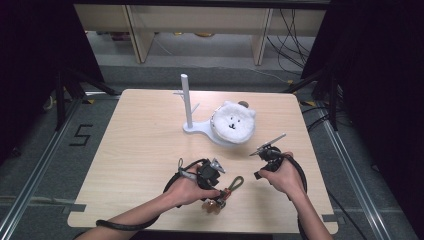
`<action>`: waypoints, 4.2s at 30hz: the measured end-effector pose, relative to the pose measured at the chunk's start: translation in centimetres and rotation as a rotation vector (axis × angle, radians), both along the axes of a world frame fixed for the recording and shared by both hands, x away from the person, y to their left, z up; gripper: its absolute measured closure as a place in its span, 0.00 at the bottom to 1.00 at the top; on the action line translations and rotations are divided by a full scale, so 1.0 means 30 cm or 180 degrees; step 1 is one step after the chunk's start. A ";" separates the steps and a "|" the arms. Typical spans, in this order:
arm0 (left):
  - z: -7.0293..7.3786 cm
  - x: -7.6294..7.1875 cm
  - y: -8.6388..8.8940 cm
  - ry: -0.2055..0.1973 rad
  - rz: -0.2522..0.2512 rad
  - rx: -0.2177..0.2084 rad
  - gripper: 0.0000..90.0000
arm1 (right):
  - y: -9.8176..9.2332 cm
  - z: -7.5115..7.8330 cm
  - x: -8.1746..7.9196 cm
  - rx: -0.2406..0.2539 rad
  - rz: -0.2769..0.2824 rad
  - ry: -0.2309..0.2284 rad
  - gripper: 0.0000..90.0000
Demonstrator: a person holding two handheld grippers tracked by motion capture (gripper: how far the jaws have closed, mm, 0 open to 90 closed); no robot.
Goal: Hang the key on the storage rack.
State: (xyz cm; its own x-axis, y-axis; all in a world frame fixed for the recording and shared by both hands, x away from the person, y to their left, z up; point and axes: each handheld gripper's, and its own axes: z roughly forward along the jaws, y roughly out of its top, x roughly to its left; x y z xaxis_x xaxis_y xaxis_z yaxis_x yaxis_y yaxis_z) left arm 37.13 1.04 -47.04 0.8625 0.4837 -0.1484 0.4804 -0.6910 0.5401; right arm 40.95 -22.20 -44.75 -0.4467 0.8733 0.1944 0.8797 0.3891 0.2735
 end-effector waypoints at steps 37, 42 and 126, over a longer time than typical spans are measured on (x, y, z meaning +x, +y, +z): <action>-0.037 -0.024 -0.102 -0.0013 -0.0159 0.0450 0.55 | -0.027 0.008 -0.004 0.0030 0.0010 -0.0006 0.95; -0.041 -0.022 -0.107 0.0054 -0.0122 0.0445 0.56 | -0.035 0.006 -0.006 0.0096 0.0055 -0.0055 0.94; 0.191 0.067 0.423 -0.1065 0.1255 -0.1192 0.77 | -0.122 -0.043 -0.047 0.0548 -0.0348 -0.0881 0.85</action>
